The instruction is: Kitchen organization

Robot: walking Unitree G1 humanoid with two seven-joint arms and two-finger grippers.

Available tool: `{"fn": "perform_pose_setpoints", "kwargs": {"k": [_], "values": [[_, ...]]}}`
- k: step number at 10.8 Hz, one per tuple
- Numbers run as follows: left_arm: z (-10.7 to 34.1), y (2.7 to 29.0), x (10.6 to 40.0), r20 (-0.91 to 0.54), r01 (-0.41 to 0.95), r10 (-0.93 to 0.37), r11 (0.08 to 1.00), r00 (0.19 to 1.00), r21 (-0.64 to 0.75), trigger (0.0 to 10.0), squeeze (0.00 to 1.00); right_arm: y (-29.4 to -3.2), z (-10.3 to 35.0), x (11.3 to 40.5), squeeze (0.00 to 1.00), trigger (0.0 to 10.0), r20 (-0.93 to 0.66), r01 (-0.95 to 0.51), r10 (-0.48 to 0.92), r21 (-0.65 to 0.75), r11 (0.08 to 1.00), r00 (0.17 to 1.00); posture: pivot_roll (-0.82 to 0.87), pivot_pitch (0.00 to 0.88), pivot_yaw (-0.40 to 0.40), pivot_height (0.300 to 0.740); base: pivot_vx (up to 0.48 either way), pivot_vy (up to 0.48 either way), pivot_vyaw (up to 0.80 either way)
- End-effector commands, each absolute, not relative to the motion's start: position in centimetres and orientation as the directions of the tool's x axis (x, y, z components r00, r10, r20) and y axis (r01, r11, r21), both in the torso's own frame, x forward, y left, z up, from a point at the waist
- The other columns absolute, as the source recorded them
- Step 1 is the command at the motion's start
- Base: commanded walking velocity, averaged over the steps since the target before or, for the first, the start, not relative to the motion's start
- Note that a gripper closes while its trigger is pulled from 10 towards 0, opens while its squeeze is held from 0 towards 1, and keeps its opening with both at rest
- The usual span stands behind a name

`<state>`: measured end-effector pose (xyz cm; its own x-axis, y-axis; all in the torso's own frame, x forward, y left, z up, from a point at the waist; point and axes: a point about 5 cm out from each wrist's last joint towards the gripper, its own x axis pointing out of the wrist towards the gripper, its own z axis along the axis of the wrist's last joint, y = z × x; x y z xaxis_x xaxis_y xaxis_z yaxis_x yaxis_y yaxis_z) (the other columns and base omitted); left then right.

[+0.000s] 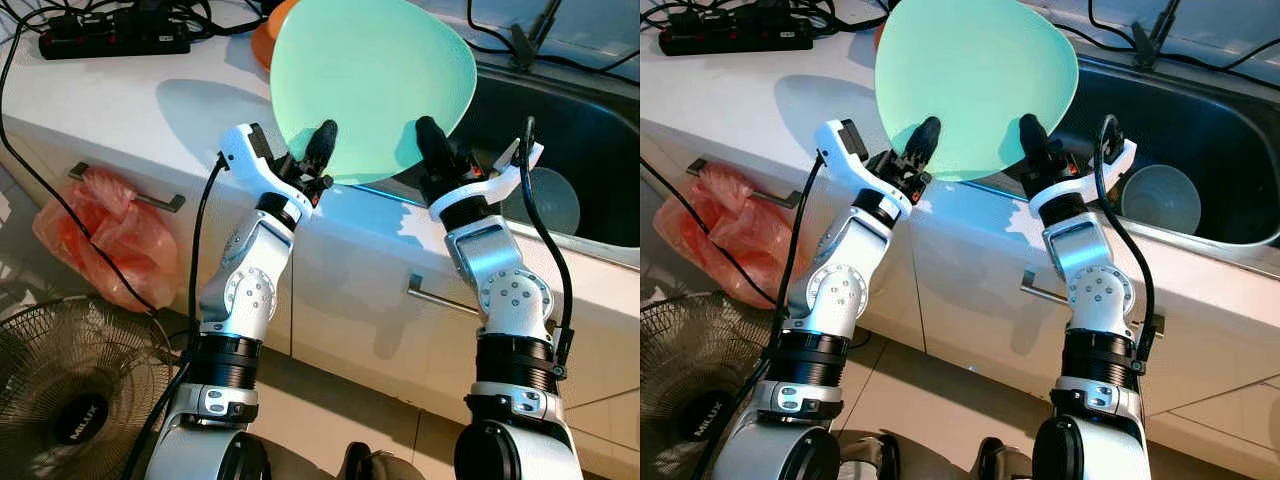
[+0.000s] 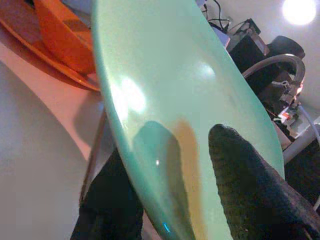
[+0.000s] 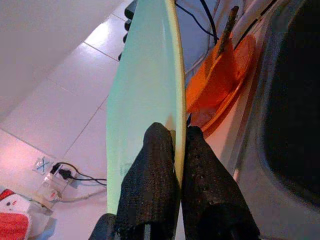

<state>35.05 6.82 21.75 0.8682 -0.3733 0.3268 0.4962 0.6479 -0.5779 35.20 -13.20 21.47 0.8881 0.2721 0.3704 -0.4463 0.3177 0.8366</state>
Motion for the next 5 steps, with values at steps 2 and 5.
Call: {"fn": "perform_pose_setpoints", "kwargs": {"k": [2, 5], "values": [[21.5, 5.4, 34.7, 0.319, 0.509, -0.398, 0.632, 0.86, -0.585, 10.0, 1.0, -13.7, 23.1, 35.5, 0.0, 0.0, 0.417, -0.469, 0.225, 0.834, 0.292, 0.881, 0.03, 0.151, -0.03, 0.74, 0.0, 0.0, 0.0], [21.3, 5.3, 34.7, 0.312, 0.512, -0.408, 0.634, 0.858, -0.58, 10.0, 0.0, -15.3, 23.6, 36.2, 0.0, 0.0, 0.411, -0.433, 0.135, 0.859, 0.274, 0.902, 0.03, 0.15, -0.031, 0.74, 0.0, 0.0, 0.0]]}}
